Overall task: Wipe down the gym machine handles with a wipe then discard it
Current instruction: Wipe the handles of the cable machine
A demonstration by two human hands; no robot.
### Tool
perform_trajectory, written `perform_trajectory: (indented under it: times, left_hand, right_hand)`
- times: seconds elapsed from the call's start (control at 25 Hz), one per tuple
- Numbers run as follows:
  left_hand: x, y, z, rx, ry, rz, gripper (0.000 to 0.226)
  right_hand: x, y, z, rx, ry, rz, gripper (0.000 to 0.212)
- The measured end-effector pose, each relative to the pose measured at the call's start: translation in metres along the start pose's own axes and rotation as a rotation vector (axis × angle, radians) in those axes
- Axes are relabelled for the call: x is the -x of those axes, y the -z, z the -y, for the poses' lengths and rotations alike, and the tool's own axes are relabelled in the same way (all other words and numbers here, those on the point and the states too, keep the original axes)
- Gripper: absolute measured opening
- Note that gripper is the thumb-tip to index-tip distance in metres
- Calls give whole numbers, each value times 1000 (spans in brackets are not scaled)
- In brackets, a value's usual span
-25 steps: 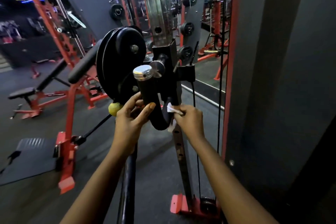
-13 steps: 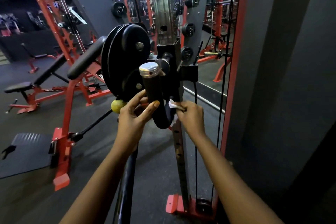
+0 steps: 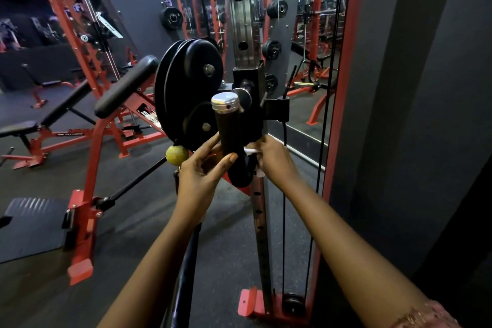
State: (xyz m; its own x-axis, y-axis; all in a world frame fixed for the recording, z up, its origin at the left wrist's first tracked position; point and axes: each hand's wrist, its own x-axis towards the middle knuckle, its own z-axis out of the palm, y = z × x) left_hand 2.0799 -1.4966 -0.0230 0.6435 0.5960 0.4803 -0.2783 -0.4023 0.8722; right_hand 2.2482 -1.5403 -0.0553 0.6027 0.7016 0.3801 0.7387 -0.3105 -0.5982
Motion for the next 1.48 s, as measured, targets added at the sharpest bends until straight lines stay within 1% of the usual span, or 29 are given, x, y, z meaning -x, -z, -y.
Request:
perform_trajectory:
  times: [0.04, 0.12, 0.16, 0.2, 0.24, 0.36, 0.4, 0.44, 0.52, 0.64, 0.72, 0.8, 0.84, 0.96, 1.04, 1.16, 1.24, 1.32, 1.4, 1.48]
  left_hand:
    - [2, 0, 1, 6, -3, 2, 53]
    - [5, 0, 4, 12, -5, 0, 55]
    - [7, 1, 7, 10, -5, -2, 56]
    - [9, 1, 10, 10, -2, -2, 55]
    - [11, 2, 13, 16, 5, -1, 55]
    - [14, 2, 19, 22, 25, -5, 52]
    - [14, 2, 19, 21, 27, -5, 52]
    - [14, 2, 18, 20, 27, -4, 52]
    - [13, 2, 17, 18, 24, -6, 54]
    - [14, 3, 18, 2, 19, -9, 53]
    - [14, 4, 19, -6, 14, -1, 51]
    - [14, 5, 19, -3, 3, 15, 51]
    - [14, 6, 19, 2, 1, 23, 51]
    - [14, 7, 19, 11, 3, 36, 52]
    - [13, 7, 19, 10, 4, 36, 52]
    - [11, 9, 19, 6, 5, 43, 53]
    - [9, 12, 21, 0, -3, 62, 53]
    - [7, 15, 23, 11, -5, 87, 52]
    - [5, 17, 24, 62, -3, 116, 47]
    - [2, 20, 21, 137, -2, 156, 36]
  right_hand:
    - [8, 0, 1, 25, 56, 9, 22]
    - [31, 1, 4, -26, 159, 8, 23]
    - [41, -1, 3, -67, 184, -10, 24]
    - [49, -2, 1, -125, 164, -50, 25]
    - [52, -4, -4, -226, 71, -114, 25]
    - [39, -12, -15, -641, -398, -351, 23]
    - [33, -17, -14, -708, -501, -396, 23]
    - [29, -23, -9, -751, -556, -405, 24]
    - [30, -33, 5, -819, -564, -408, 24]
    - [48, -42, 16, -946, -473, -470, 19]
    - [63, -48, 20, -964, -478, -515, 15]
    - [79, -54, 30, -967, -568, -539, 15]
    - [88, -55, 36, -967, -578, -548, 15]
    - [106, -47, 47, -991, -533, -549, 17]
    - [103, -40, 43, -989, -540, -576, 20]
    - [92, -33, 44, -889, -547, -570, 20]
    - [94, -32, 51, -788, -494, -538, 20]
    - [101, -28, 63, -725, -431, -556, 21]
    - [103, -16, 78, -630, -289, -651, 24]
    - [94, 0, 93, -436, -57, -815, 24]
